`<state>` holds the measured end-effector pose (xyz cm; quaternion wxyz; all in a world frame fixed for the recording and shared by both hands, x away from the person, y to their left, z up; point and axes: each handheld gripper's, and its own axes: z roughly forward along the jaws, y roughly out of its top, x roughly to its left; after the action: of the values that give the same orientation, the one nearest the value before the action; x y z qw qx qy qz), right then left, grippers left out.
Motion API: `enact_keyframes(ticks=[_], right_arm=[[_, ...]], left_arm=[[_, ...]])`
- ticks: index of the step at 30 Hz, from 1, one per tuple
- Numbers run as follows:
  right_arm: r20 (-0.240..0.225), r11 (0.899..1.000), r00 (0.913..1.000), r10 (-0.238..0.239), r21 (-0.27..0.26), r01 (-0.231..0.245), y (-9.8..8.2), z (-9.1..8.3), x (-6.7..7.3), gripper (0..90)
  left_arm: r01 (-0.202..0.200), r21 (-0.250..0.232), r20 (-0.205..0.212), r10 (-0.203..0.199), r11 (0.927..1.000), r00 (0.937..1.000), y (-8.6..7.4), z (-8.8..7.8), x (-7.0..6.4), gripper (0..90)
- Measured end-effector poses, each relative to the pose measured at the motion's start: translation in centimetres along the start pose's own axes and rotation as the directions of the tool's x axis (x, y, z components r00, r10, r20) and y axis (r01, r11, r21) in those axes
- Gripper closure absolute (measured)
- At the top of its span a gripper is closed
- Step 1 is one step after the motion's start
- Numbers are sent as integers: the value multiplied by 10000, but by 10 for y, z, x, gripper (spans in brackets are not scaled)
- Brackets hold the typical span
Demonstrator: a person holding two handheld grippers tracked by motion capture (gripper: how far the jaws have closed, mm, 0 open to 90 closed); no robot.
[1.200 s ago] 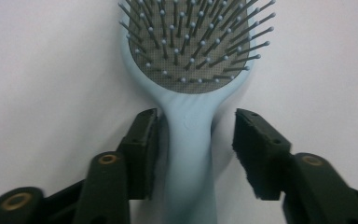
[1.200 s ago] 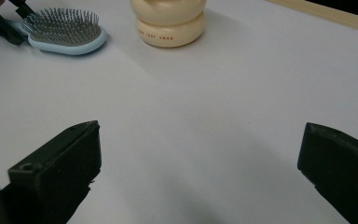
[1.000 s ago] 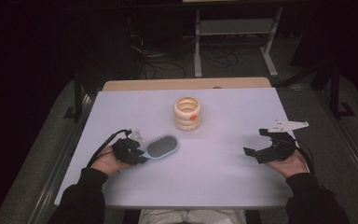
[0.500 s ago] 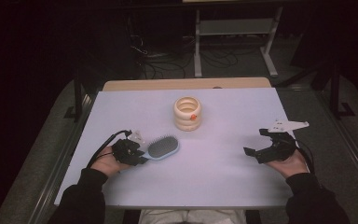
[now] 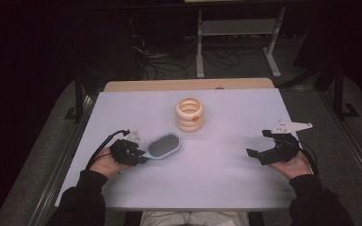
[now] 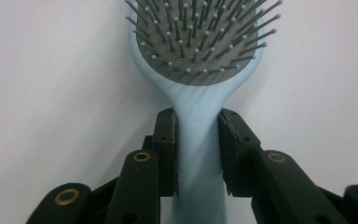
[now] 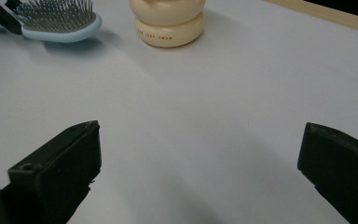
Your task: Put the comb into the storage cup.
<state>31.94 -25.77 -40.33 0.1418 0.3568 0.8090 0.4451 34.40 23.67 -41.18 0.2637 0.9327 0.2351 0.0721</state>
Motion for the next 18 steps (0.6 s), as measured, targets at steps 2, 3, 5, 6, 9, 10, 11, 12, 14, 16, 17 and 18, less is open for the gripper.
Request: enact_keyframes(ticks=[2,3,5,6,9,10,11,12,14,16,17,18], right_arm=[[-3,10000,10000,-2,-8,2,0,0,0,0],[-4,10000,10000,-1,-12,1,0,0,0,0],[-1,10000,10000,7,-4,-7,0,0,0,0],[-4,10000,10000,11,-9,-11,0,0,0,0],[41,10000,10000,88,-39,-88,0,-1,0,0],[53,9999,9999,107,-1,-107,-1,0,-1,0],[42,9999,9999,146,39,-146,-1,1,-2,0],[39,9998,9998,178,70,-178,-1,1,-2,0],[41,9998,9998,198,80,-198,-1,1,-3,0],[28,9998,9998,191,32,-191,0,1,-2,0],[-7,9998,9998,176,-6,-176,0,0,-2,0],[-29,9999,9999,161,-28,-161,1,0,-2,0]], left_arm=[[-16,-177,-50,15,9998,10000,1,-3,0,701],[-6,-232,-76,4,9997,10000,1,-5,0,701],[-24,-380,-178,18,9993,9998,2,-8,0,701],[-23,-435,-151,16,9990,9999,3,-10,1,701],[68,-674,-251,-85,9977,9996,2,-15,0,700],[47,-695,-277,-66,9976,9996,2,-16,0,700],[61,-685,-280,-80,9976,9996,2,-16,0,701],[70,-658,-292,-89,9978,9995,2,-17,1,701],[94,-637,-338,-116,9979,9994,2,-18,1,700],[102,-665,-347,-125,9977,9993,3,-21,2,701],[109,-715,-359,-135,9974,9993,4,-22,3,700],[76,-790,-337,-103,9968,9994,5,-24,2,701]])
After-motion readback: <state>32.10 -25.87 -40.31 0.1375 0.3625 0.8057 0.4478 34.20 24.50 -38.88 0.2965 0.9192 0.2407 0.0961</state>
